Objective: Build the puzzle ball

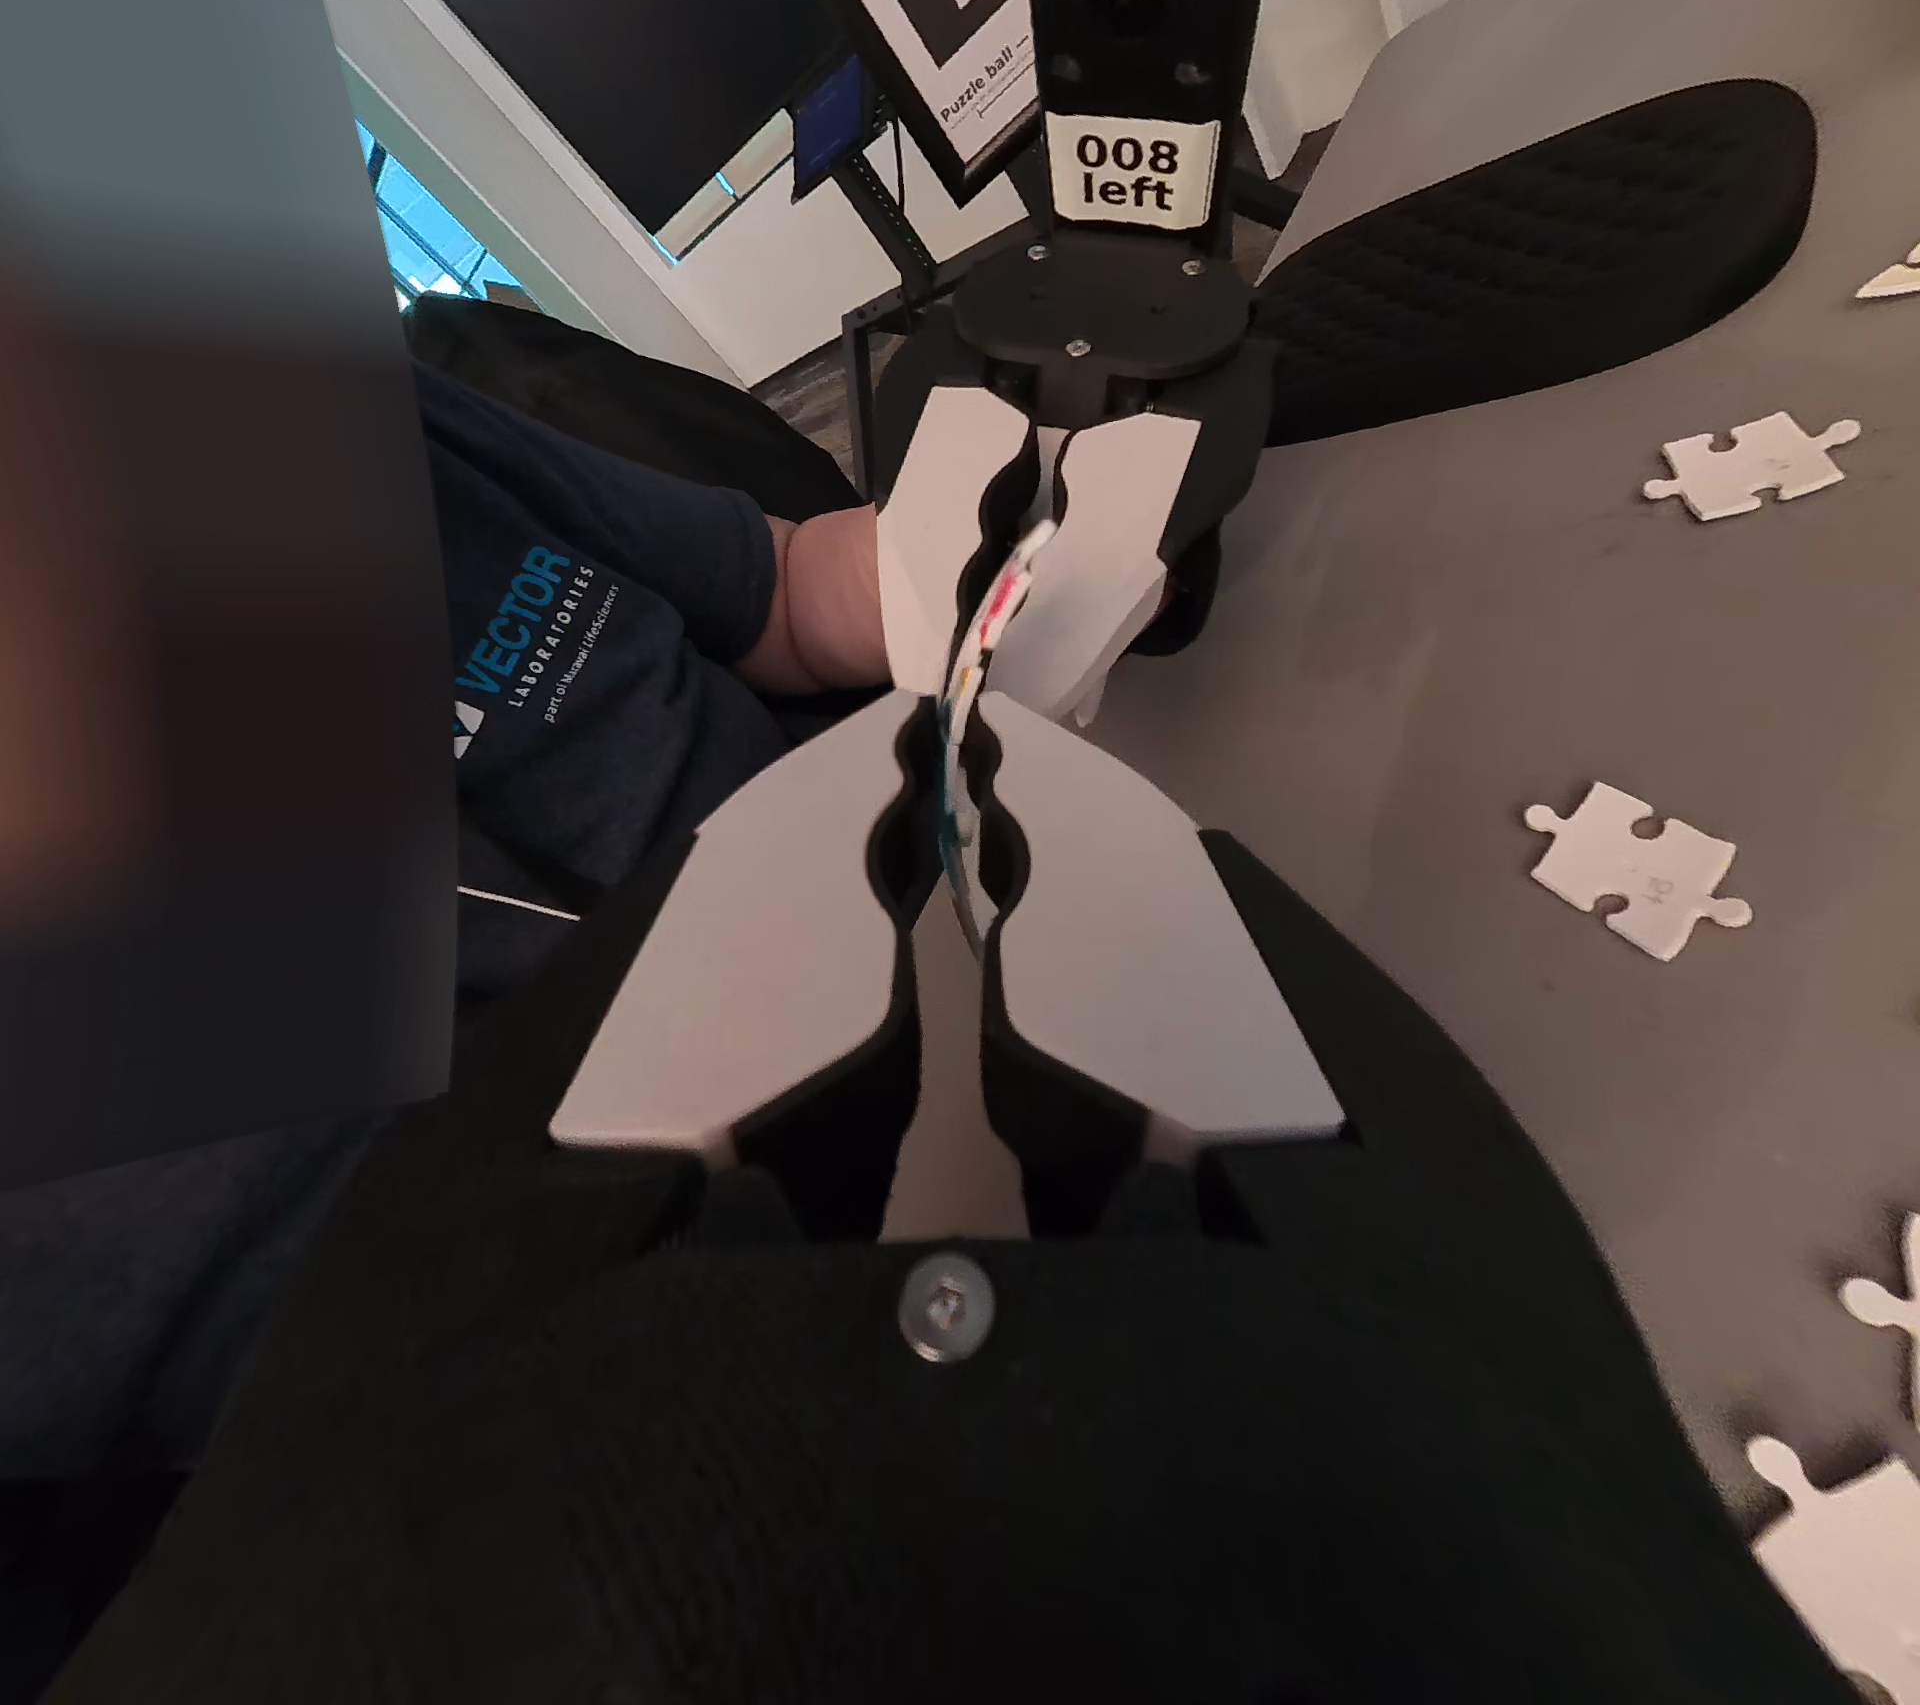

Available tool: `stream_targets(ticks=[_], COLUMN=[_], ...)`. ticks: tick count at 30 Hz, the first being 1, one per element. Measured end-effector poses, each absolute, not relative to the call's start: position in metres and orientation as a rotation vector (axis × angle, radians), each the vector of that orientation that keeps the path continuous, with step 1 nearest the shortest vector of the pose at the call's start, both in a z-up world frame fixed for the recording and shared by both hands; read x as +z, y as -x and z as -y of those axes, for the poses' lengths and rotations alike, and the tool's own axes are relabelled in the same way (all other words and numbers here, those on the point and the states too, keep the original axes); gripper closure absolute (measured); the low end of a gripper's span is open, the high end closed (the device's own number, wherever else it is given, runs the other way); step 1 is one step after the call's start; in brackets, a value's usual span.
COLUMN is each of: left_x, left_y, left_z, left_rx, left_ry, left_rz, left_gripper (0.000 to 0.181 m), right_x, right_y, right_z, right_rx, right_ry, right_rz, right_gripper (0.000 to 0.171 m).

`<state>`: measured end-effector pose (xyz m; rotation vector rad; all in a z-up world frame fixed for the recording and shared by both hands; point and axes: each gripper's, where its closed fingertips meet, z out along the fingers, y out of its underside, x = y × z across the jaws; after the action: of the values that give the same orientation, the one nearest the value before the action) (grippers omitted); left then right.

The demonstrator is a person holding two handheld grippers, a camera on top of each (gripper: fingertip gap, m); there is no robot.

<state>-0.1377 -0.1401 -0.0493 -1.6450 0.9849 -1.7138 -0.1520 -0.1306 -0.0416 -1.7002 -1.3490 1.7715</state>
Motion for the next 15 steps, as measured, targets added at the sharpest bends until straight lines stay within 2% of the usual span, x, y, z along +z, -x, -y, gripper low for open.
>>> stream_targets(ticks=[13, 15], left_x=[-0.0500, -0.0469], left_y=[0.1332, 0.1347], left_z=[0.1455, 0.1454], left_rx=[-1.717, -1.737], left_ry=[1.640, 1.628], left_rz=[-1.019, -1.008], left_gripper=[0.178, 0.179], right_x=[-0.0417, -0.0397], right_y=[0.1479, 0.1465], right_z=[0.1377, 0.1383], right_rx=[1.730, 1.753], right_ry=[1.730, 1.727], right_rz=[1.421, 1.424], right_gripper=[0.167, 0.160])
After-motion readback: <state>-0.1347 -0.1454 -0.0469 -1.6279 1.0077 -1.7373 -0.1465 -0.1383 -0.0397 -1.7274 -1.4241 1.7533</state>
